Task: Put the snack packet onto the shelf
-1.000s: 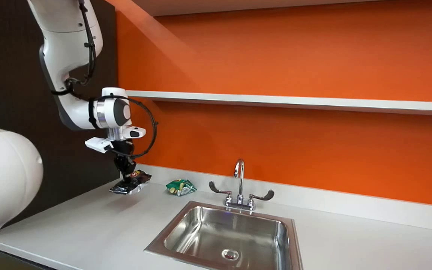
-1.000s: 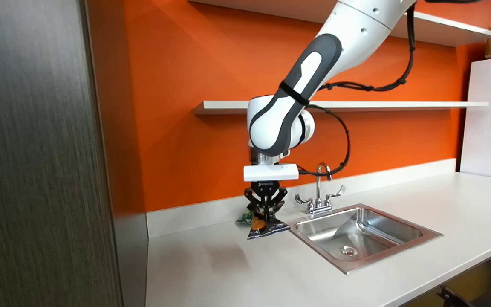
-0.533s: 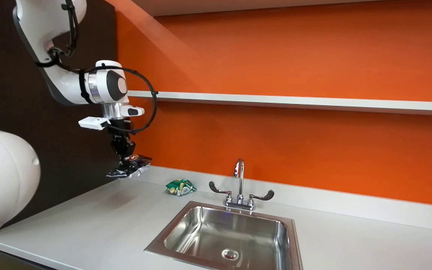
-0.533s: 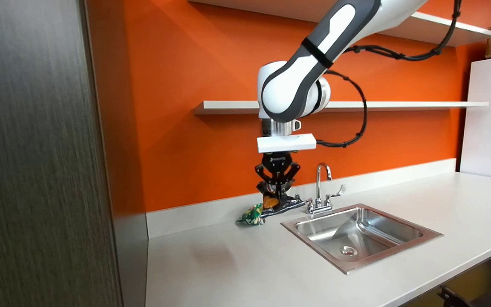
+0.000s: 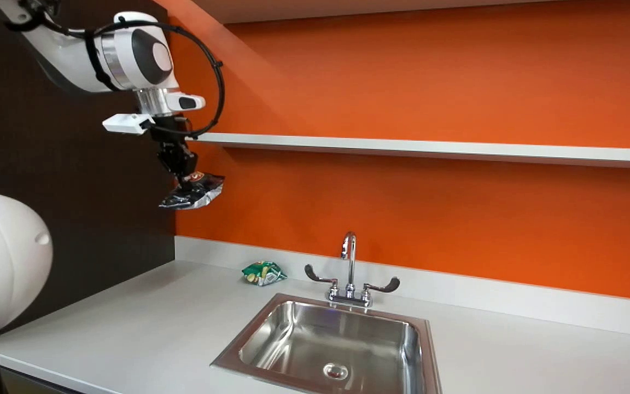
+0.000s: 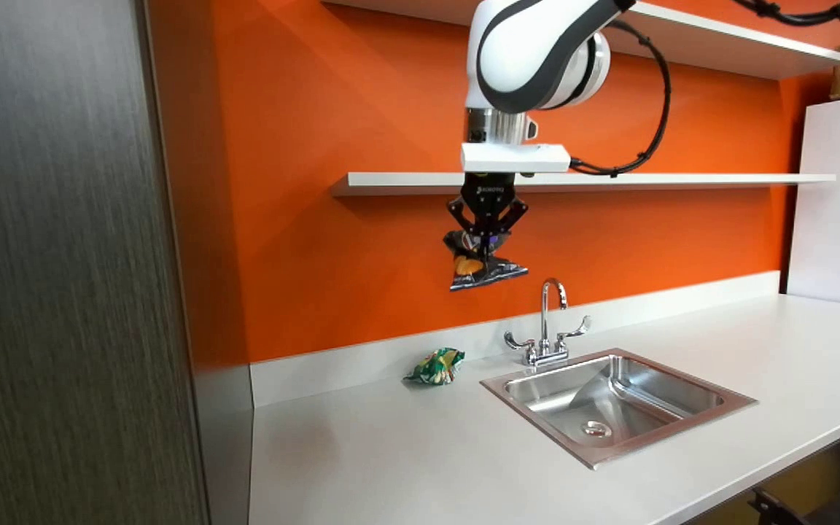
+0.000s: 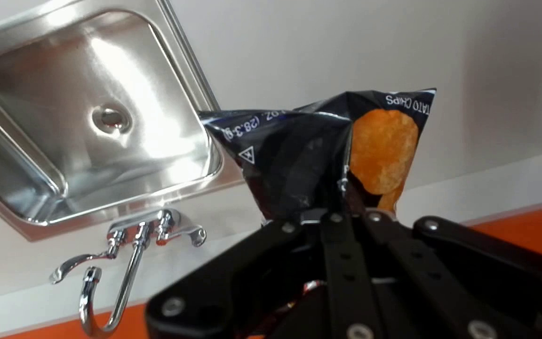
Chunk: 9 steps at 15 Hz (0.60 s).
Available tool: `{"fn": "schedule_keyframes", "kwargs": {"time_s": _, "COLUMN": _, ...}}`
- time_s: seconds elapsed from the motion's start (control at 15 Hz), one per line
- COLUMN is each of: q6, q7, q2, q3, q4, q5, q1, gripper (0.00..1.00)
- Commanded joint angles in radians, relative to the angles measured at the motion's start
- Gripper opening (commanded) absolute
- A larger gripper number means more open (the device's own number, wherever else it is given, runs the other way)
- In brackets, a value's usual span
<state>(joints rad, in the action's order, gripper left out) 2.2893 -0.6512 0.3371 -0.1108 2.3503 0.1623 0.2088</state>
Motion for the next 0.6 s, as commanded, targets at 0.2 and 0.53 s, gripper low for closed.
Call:
{"fn": "schedule_keyframes", "kwargs": {"time_s": 0.2, "q6": -0.04, "q7": 0.105, "q2": 0.127, "q3": -0.042, "q4": -0.067, "q5": -0.032, "q1": -0.085, "gripper": 0.0}}
{"fn": "schedule_keyframes", "kwargs": {"time_s": 0.53, "q6": -0.033, "q7": 0.137, "q2": 0.12, "q3": -0.064, "q4": -0.167, "q5": -0.024, "q1": -0.115, "gripper": 0.0}}
